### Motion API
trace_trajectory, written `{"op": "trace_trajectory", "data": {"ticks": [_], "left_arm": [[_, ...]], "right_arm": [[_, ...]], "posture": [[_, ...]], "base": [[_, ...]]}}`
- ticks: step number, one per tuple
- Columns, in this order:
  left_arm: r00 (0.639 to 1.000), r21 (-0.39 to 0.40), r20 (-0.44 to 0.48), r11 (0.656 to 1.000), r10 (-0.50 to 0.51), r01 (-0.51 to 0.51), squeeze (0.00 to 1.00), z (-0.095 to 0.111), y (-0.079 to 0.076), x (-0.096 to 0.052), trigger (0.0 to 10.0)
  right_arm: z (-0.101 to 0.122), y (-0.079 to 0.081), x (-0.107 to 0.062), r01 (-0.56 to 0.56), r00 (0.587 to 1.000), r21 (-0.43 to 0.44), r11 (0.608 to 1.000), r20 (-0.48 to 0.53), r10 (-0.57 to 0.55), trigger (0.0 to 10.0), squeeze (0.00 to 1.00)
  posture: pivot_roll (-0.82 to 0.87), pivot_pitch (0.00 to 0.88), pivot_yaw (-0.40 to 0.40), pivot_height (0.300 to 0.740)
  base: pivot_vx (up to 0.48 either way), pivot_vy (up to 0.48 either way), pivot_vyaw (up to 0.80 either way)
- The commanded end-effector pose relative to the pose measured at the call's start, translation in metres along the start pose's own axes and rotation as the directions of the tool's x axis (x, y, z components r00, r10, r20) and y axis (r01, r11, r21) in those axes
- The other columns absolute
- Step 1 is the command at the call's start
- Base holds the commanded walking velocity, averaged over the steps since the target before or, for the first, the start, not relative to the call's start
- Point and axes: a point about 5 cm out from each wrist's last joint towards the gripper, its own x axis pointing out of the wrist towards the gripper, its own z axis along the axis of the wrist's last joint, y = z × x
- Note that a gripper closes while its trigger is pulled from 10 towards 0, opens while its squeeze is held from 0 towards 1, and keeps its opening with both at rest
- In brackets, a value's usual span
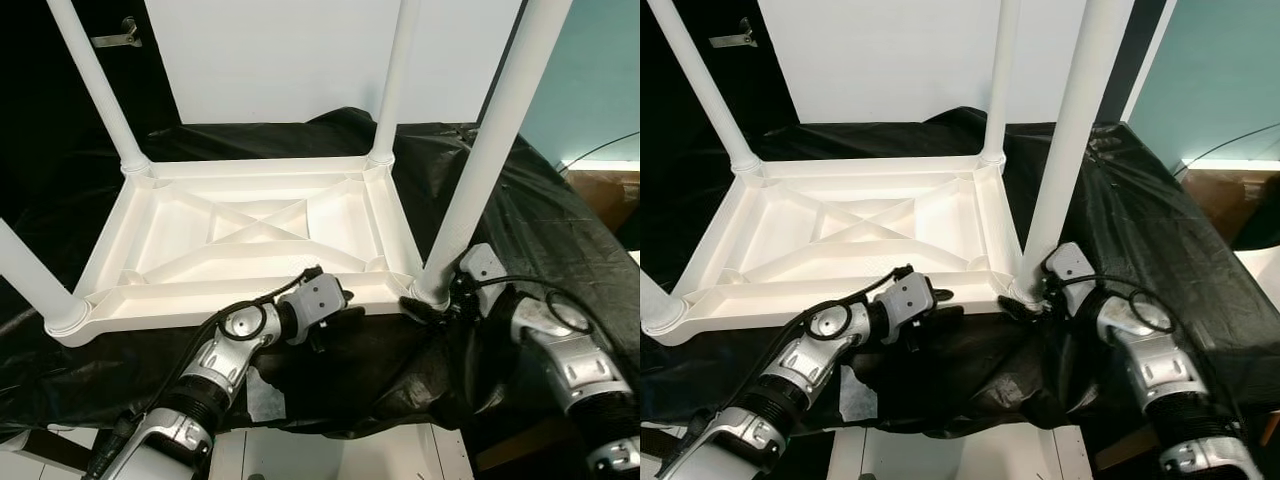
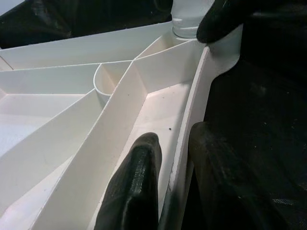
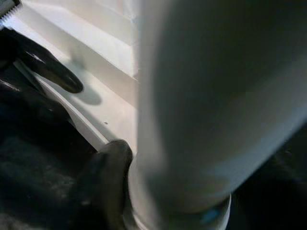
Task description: Building children table
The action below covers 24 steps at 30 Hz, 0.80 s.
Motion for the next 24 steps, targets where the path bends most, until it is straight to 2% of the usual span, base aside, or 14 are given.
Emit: {"op": "trace_trajectory", "data": {"ticks": [1,10,14,16,17,19,20,22,23,24], "left_arm": [[0.991,-0.058,-0.103,0.995,-0.088,0.083,0.0,-0.024,-0.021,0.002,10.0],[0.991,-0.056,-0.097,0.995,-0.089,0.084,0.0,-0.022,-0.021,0.004,10.0],[0.991,-0.057,-0.095,0.995,-0.092,0.087,0.0,-0.022,-0.022,0.004,10.0],[0.991,-0.058,-0.094,0.994,-0.097,0.092,0.0,-0.022,-0.023,0.005,10.0],[0.99,-0.058,-0.094,0.994,-0.101,0.096,0.0,-0.022,-0.024,0.005,10.0],[0.99,-0.058,-0.094,0.994,-0.101,0.096,0.0,-0.022,-0.024,0.005,10.0],[0.99,-0.058,-0.094,0.994,-0.102,0.097,0.0,-0.022,-0.024,0.005,10.0],[0.99,-0.058,-0.094,0.994,-0.102,0.097,0.0,-0.022,-0.024,0.005,10.0],[0.991,-0.058,-0.094,0.994,-0.099,0.094,0.0,-0.022,-0.023,0.005,10.0],[0.991,-0.058,-0.094,0.994,-0.099,0.094,0.0,-0.022,-0.023,0.005,10.0]], "right_arm": [[-0.002,0.005,0.002,-0.065,0.998,-0.023,0.998,-0.022,0.065,0.0,0.0],[-0.006,0.002,-0.001,-0.084,0.996,-0.031,0.996,-0.04,0.082,0.0,0.0],[-0.013,0.008,-0.001,-0.077,0.996,-0.008,0.997,-0.046,0.077,0.0,0.0],[-0.017,0.012,0.002,-0.042,0.998,0.016,0.999,-0.046,0.042,0.0,0.0],[-0.021,0.017,0.007,0.02,0.999,0.053,0.998,-0.038,-0.018,0.0,0.0],[-0.021,0.017,0.007,0.02,0.999,0.053,0.998,-0.038,-0.018,0.0,0.0],[-0.024,0.023,0.012,0.11,0.994,0.099,0.989,-0.033,-0.107,0.0,0.0],[-0.024,0.023,0.012,0.11,0.994,0.099,0.989,-0.033,-0.107,0.0,0.0],[-0.025,0.031,0.017,0.226,0.974,0.129,0.966,-0.032,-0.223,0.0,0.0],[-0.025,0.031,0.017,0.226,0.974,0.129,0.966,-0.032,-0.223,0.0,0.0]], "posture": [[0.01,0.003,-0.041,0.74],[0.0,0.006,-0.04,0.74],[0.0,0.011,-0.037,0.74],[-0.01,0.012,-0.033,0.74],[-0.01,0.012,-0.033,0.74],[-0.01,0.012,-0.033,0.74],[-0.01,0.011,-0.037,0.74],[-0.01,0.011,-0.037,0.74],[0.0,0.012,-0.038,0.74],[0.0,0.012,-0.038,0.74]], "base": [[0.0,0.0,0.0],[0.0,0.0,0.0],[0.0,0.0,0.0],[0.0,0.0,0.0],[0.0,0.0,0.0],[0.0,0.0,0.0],[0.0,0.0,0.0],[0.0,0.0,0.0],[0.0,0.0,0.0],[0.0,0.0,0.0]]}}
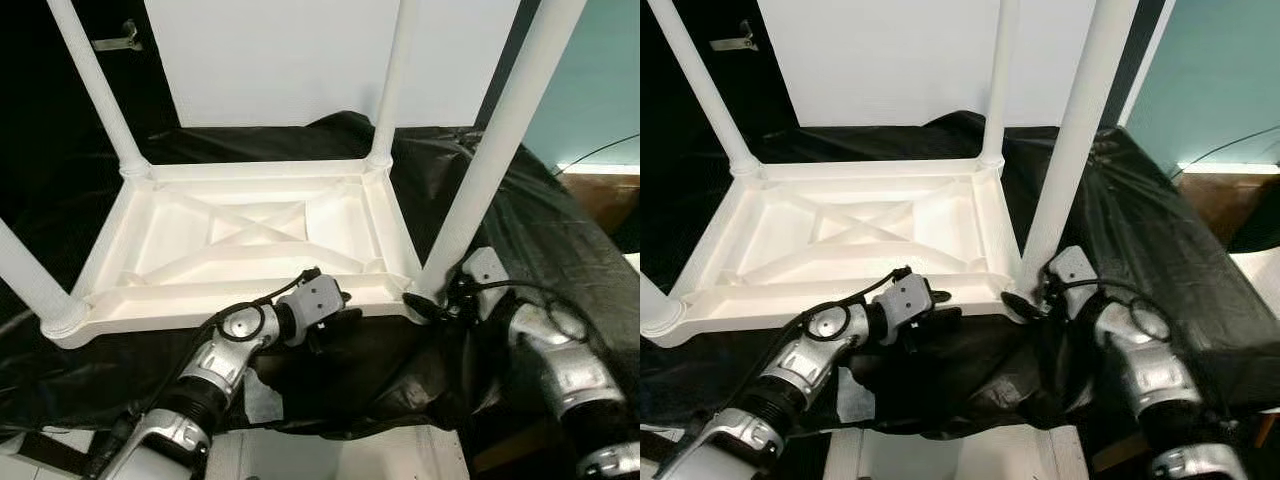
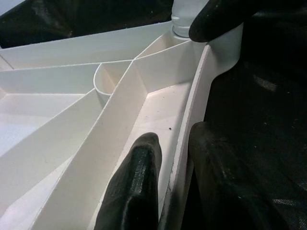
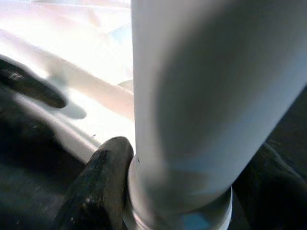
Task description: Building children table
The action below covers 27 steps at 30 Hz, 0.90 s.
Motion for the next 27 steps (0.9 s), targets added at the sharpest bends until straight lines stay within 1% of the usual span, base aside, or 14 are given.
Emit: {"op": "trace_trajectory", "data": {"ticks": [1,2,3,4,5,6,7,9,17,18,19,20,21,27], "left_arm": [[0.991,-0.049,-0.087,0.994,-0.105,0.101,0.0,-0.02,-0.024,0.006,10.0],[0.991,-0.049,-0.088,0.994,-0.101,0.097,0.0,-0.02,-0.023,0.006,10.0],[0.991,-0.05,-0.09,0.994,-0.097,0.093,0.0,-0.021,-0.023,0.005,10.0],[0.991,-0.05,-0.09,0.994,-0.097,0.093,0.0,-0.021,-0.023,0.005,10.0],[0.991,-0.052,-0.092,0.995,-0.094,0.09,0.0,-0.022,-0.023,0.004,10.0],[0.991,-0.054,-0.093,0.995,-0.093,0.088,0.0,-0.022,-0.023,0.003,10.0],[0.991,-0.054,-0.093,0.995,-0.093,0.088,0.0,-0.022,-0.023,0.003,10.0],[0.991,-0.054,-0.097,0.994,-0.096,0.091,0.0,-0.024,-0.024,0.002,10.0],[0.991,-0.05,-0.094,0.995,-0.096,0.092,0.0,-0.021,-0.022,0.005,10.0],[0.991,-0.049,-0.093,0.995,-0.097,0.092,0.0,-0.021,-0.022,0.005,10.0],[0.991,-0.049,-0.092,0.994,-0.097,0.093,0.0,-0.021,-0.023,0.006,10.0],[0.991,-0.05,-0.092,0.994,-0.097,0.093,0.0,-0.021,-0.023,0.006,10.0],[0.991,-0.051,-0.093,0.994,-0.098,0.093,0.0,-0.021,-0.024,0.006,10.0],[0.991,-0.055,-0.094,0.994,-0.1,0.095,0.0,-0.022,-0.026,0.006,10.0]], "right_arm": [[-0.017,0.01,0.001,0.035,0.996,0.025,0.999,-0.082,-0.033,0.0,0.0],[-0.021,0.016,0.001,0.222,0.973,0.082,0.972,-0.081,-0.215,0.0,0.0],[-0.026,0.02,-0.003,0.39,0.919,0.144,0.909,-0.119,-0.376,0.0,0.0],[-0.026,0.02,-0.003,0.39,0.919,0.144,0.909,-0.119,-0.376,0.0,0.0],[-0.032,0.021,-0.008,0.528,0.847,0.173,0.832,-0.182,-0.499,0.0,0.0],[-0.036,0.021,-0.012,0.6,0.797,0.182,0.779,-0.227,-0.56,0.0,0.0],[-0.036,0.021,-0.012,0.6,0.797,0.182,0.779,-0.227,-0.56,0.0,0.0],[-0.038,0.023,-0.014,0.673,0.736,0.175,0.719,-0.26,-0.625,0.0,0.0],[-0.03,0.027,-0.01,0.678,0.733,0.169,0.715,-0.218,-0.644,0.0,0.0],[-0.028,0.029,-0.006,0.651,0.758,0.168,0.74,-0.204,-0.62,2.8,0.0],[-0.026,0.032,-0.003,0.627,0.778,0.161,0.763,-0.192,-0.598,4.6,0.0],[-0.022,0.034,0.0,0.609,0.792,0.146,0.78,-0.174,-0.585,10.0,0.0],[-0.019,0.037,0.002,0.581,0.812,0.144,0.801,-0.159,-0.561,10.0,1.0],[-0.009,0.041,0.009,0.499,0.866,0.155,0.853,-0.117,-0.485,10.0,1.0]], "posture": [[0.0,0.012,-0.038,0.74],[0.0,0.012,-0.042,0.74],[0.01,0.012,-0.043,0.74],[0.01,0.012,-0.043,0.74],[0.01,0.013,-0.042,0.74],[0.01,0.013,-0.042,0.74],[0.01,0.013,-0.042,0.74],[0.01,0.012,-0.041,0.74],[0.0,0.01,-0.041,0.74],[0.0,0.011,-0.042,0.74],[0.0,0.011,-0.044,0.74],[0.0,0.011,-0.044,0.74],[0.0,0.011,-0.044,0.74],[0.0,0.013,-0.048,0.74]], "base": [[0.0,0.0,0.0],[0.0,0.0,0.0],[0.0,0.0,0.0],[0.0,0.0,0.0],[0.0,0.0,0.0],[0.0,0.0,0.0],[0.0,0.0,0.0],[0.0,0.0,0.0],[0.0,0.0,0.0],[0.0,0.0,0.0],[0.0,0.0,0.0],[0.0,0.0,0.0],[0.0,0.0,0.0],[0.0,0.0,0.0]]}}
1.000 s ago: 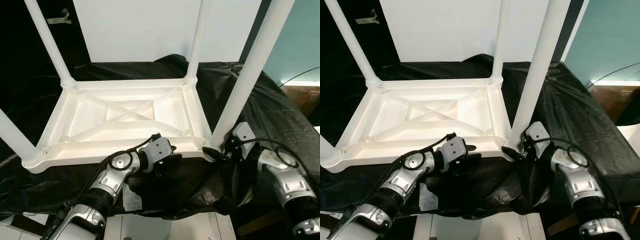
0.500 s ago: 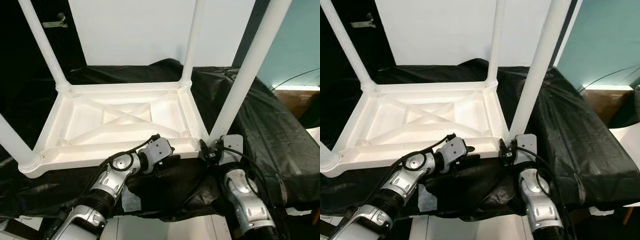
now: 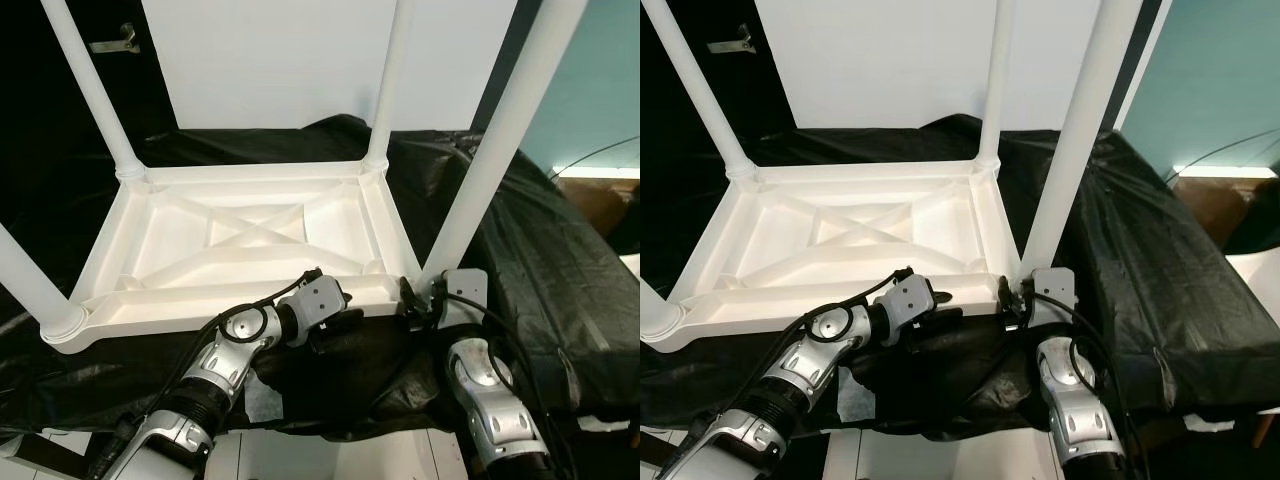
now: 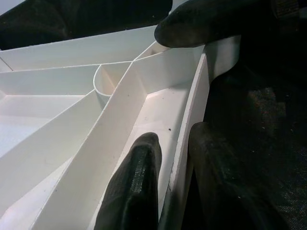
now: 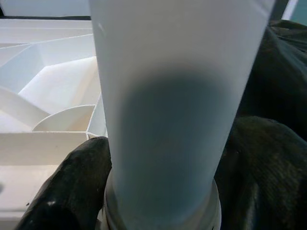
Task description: Building children table
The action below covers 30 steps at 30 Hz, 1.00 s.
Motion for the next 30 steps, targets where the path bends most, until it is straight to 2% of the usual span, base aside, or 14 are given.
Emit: {"op": "trace_trajectory", "data": {"ticks": [1,2,6,7,11,13,14,18,19,21,22,25,27,30], "left_arm": [[0.99,-0.05,-0.096,0.993,-0.108,0.103,0.0,-0.022,-0.024,0.004,10.0],[0.99,-0.051,-0.096,0.993,-0.107,0.103,0.0,-0.022,-0.024,0.004,10.0],[0.99,-0.051,-0.095,0.993,-0.107,0.103,0.0,-0.022,-0.024,0.004,10.0],[0.99,-0.051,-0.094,0.993,-0.11,0.106,0.0,-0.022,-0.024,0.005,10.0],[0.99,-0.05,-0.092,0.993,-0.111,0.107,0.0,-0.022,-0.024,0.006,10.0],[0.99,-0.049,-0.086,0.993,-0.113,0.109,0.0,-0.021,-0.024,0.008,10.0],[0.99,-0.049,-0.086,0.993,-0.113,0.109,0.0,-0.021,-0.024,0.008,10.0],[0.99,-0.047,-0.083,0.993,-0.11,0.106,0.0,-0.02,-0.023,0.009,10.0],[0.991,-0.047,-0.084,0.994,-0.106,0.102,0.0,-0.02,-0.022,0.008,10.0],[0.991,-0.047,-0.084,0.994,-0.103,0.099,0.0,-0.02,-0.022,0.008,10.0],[0.991,-0.049,-0.086,0.994,-0.102,0.098,0.0,-0.021,-0.022,0.007,10.0],[0.991,-0.051,-0.089,0.994,-0.101,0.097,0.0,-0.023,-0.023,0.005,10.0],[0.991,-0.054,-0.093,0.994,-0.1,0.096,0.0,-0.024,-0.024,0.003,10.0],[0.991,-0.055,-0.093,0.994,-0.1,0.095,0.0,-0.024,-0.023,0.003,10.0]], "right_arm": [[-0.008,0.006,0.0,-0.099,0.994,-0.01,0.995,-0.051,0.099,10.0,0.55],[-0.004,0.005,0.001,-0.166,0.986,-0.032,0.986,-0.028,0.165,10.0,0.0],[0.0,0.0,0.002,-0.215,0.977,-0.051,0.975,-0.008,0.215,10.0,0.0],[0.009,-0.012,0.007,-0.314,0.949,-0.057,0.948,0.011,0.315,10.0,0.0],[0.018,-0.023,0.013,-0.373,0.926,-0.074,0.925,0.028,0.376,10.0,0.0],[0.024,-0.03,0.018,-0.473,0.879,-0.104,0.875,0.016,0.477,10.0,0.0],[0.024,-0.03,0.018,-0.473,0.879,-0.104,0.875,0.016,0.477,10.0,0.0],[0.022,-0.028,0.017,-0.567,0.822,-0.136,0.812,-0.03,0.569,10.0,0.0],[0.02,-0.028,0.016,-0.602,0.798,-0.141,0.786,-0.054,0.601,3.8,0.0],[0.019,-0.028,0.015,-0.622,0.782,-0.143,0.77,-0.069,0.62,3.8,0.0],[0.018,-0.03,0.014,-0.649,0.76,-0.145,0.747,-0.088,0.644,0.0,0.0],[0.017,-0.032,0.012,-0.679,0.733,-0.151,0.718,-0.11,0.671,0.0,0.0],[0.017,-0.036,0.012,-0.717,0.697,-0.168,0.677,-0.144,0.702,0.0,0.0],[0.017,-0.039,0.013,-0.723,0.691,-0.173,0.669,-0.155,0.706,0.0,0.0]], "posture": [[-0.01,0.013,-0.047,0.74],[-0.01,0.014,-0.047,0.74],[-0.01,0.015,-0.048,0.74],[-0.02,0.014,-0.048,0.74],[-0.02,0.013,-0.048,0.74],[-0.03,0.011,-0.049,0.74],[-0.03,0.011,-0.049,0.74],[-0.02,0.012,-0.054,0.74],[-0.01,0.012,-0.054,0.74],[-0.01,0.012,-0.054,0.74],[-0.01,0.014,-0.053,0.74],[-0.01,0.014,-0.053,0.74],[-0.01,0.014,-0.053,0.74],[0.0,0.014,-0.052,0.74]], "base": [[0.0,0.0,0.0],[0.0,0.0,0.0],[0.0,0.0,0.0],[0.0,0.0,0.0],[0.0,0.0,0.0],[0.0,0.0,0.0],[0.0,0.0,0.0],[0.0,0.0,0.0],[0.0,0.0,0.0],[0.0,0.0,0.0],[0.0,0.0,0.0],[0.0,0.0,0.0],[0.0,0.0,0.0],[0.0,0.0,0.0]]}}
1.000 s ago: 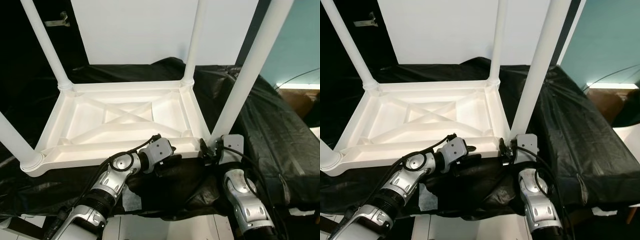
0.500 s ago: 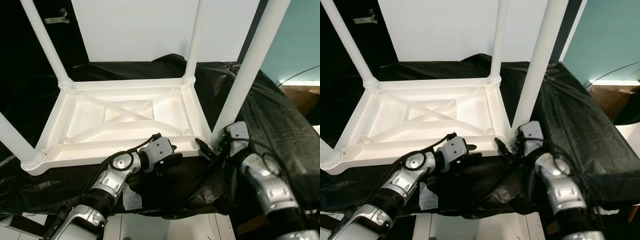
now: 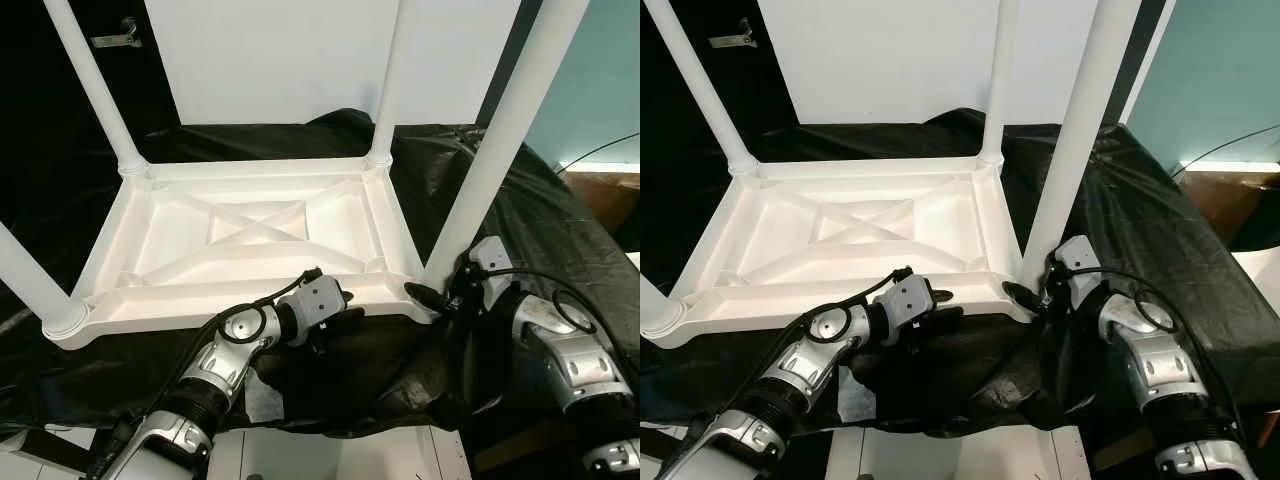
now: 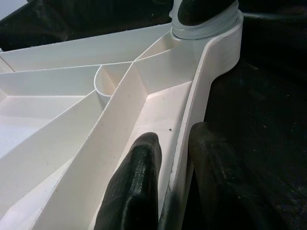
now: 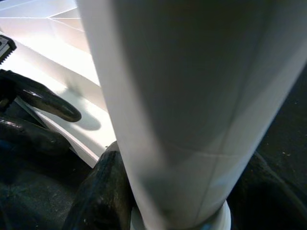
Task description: Building children table
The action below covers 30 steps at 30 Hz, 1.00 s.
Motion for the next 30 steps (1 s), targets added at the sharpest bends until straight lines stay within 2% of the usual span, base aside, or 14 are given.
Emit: {"op": "trace_trajectory", "data": {"ticks": [1,10,12,13,14,16,17,19,20,21,22,24,25,30], "left_arm": [[0.99,-0.066,-0.108,0.994,-0.096,0.089,0.0,-0.025,-0.021,0.002,10.0],[0.99,-0.059,-0.104,0.994,-0.098,0.092,0.0,-0.023,-0.02,0.003,10.0],[0.99,-0.058,-0.103,0.994,-0.1,0.095,0.0,-0.022,-0.02,0.003,10.0],[0.99,-0.058,-0.103,0.994,-0.1,0.095,0.0,-0.022,-0.02,0.003,10.0],[0.99,-0.058,-0.102,0.994,-0.101,0.095,0.0,-0.022,-0.021,0.003,10.0],[0.99,-0.057,-0.103,0.994,-0.1,0.094,0.0,-0.022,-0.021,0.002,10.0],[0.99,-0.057,-0.103,0.994,-0.1,0.094,0.0,-0.022,-0.021,0.002,10.0],[0.99,-0.06,-0.104,0.994,-0.092,0.086,0.0,-0.023,-0.02,0.001,10.0],[0.99,-0.06,-0.104,0.994,-0.092,0.086,0.0,-0.023,-0.02,0.001,10.0],[0.99,-0.063,-0.108,0.994,-0.092,0.085,0.0,-0.024,-0.021,-0.001,10.0],[0.99,-0.063,-0.108,0.994,-0.092,0.085,0.0,-0.024,-0.021,-0.001,10.0],[0.989,-0.064,-0.115,0.994,-0.098,0.091,0.0,-0.026,-0.022,-0.003,10.0],[0.988,-0.063,-0.117,0.994,-0.1,0.093,0.0,-0.027,-0.022,-0.003,10.0],[0.988,-0.062,-0.115,0.994,-0.099,0.092,0.0,-0.026,-0.021,-0.003,10.0]], "right_arm": [[-0.005,0.009,0.005,-0.096,0.994,-0.046,0.994,-0.057,0.093,0.0,0.0],[-0.01,0.007,0.004,-0.075,0.995,-0.034,0.997,-0.071,0.073,0.0,0.0],[-0.014,0.009,0.009,0.095,0.995,0.025,0.995,-0.026,-0.095,0.0,0.0],[-0.014,0.009,0.009,0.095,0.995,0.025,0.995,-0.026,-0.095,0.0,0.0],[-0.016,0.009,0.011,0.183,0.983,0.048,0.982,-0.017,-0.182,0.0,0.0],[-0.025,0.01,0.009,0.455,0.89,0.054,0.889,-0.017,-0.455,0.0,0.0],[-0.025,0.01,0.009,0.455,0.89,0.054,0.889,-0.017,-0.455,0.0,0.0],[-0.033,0.027,0.0,0.656,0.752,0.123,0.744,-0.032,-0.658,0.0,0.0],[-0.033,0.027,0.0,0.656,0.752,0.123,0.744,-0.032,-0.658,0.0,0.0],[-0.037,0.038,-0.006,0.758,0.648,0.169,0.63,-0.078,-0.758,0.0,0.0],[-0.037,0.038,-0.006,0.758,0.648,0.169,0.63,-0.078,-0.758,0.0,0.0],[-0.037,0.042,-0.006,0.799,0.595,0.181,0.574,-0.092,-0.799,0.0,0.0],[-0.035,0.044,-0.004,0.83,0.548,0.192,0.524,-0.103,-0.83,0.0,0.0],[-0.034,0.044,-0.004,0.855,0.504,0.199,0.479,-0.101,-0.858,0.0,0.0]], "posture": [[-0.01,0.013,-0.05,0.74],[-0.01,0.013,-0.042,0.74],[-0.01,0.012,-0.044,0.74],[-0.01,0.012,-0.044,0.74],[-0.01,0.011,-0.044,0.74],[0.0,0.013,-0.049,0.74],[0.0,0.013,-0.049,0.74],[0.01,0.017,-0.051,0.74],[0.01,0.017,-0.051,0.74],[0.01,0.018,-0.048,0.74],[0.01,0.018,-0.048,0.74],[0.01,0.017,-0.047,0.74],[0.01,0.017,-0.045,0.74],[0.01,0.016,-0.043,0.74]], "base": [[0.0,0.0,0.0],[0.0,0.0,0.0],[0.0,0.0,0.0],[0.0,0.0,0.0],[0.0,0.0,0.0],[0.0,0.0,0.0],[0.0,0.0,0.0],[0.0,0.0,0.0],[0.0,0.0,0.0],[0.0,0.0,0.0],[0.0,0.0,0.0],[0.0,0.0,0.0],[0.0,0.0,0.0],[0.0,0.0,0.0]]}}
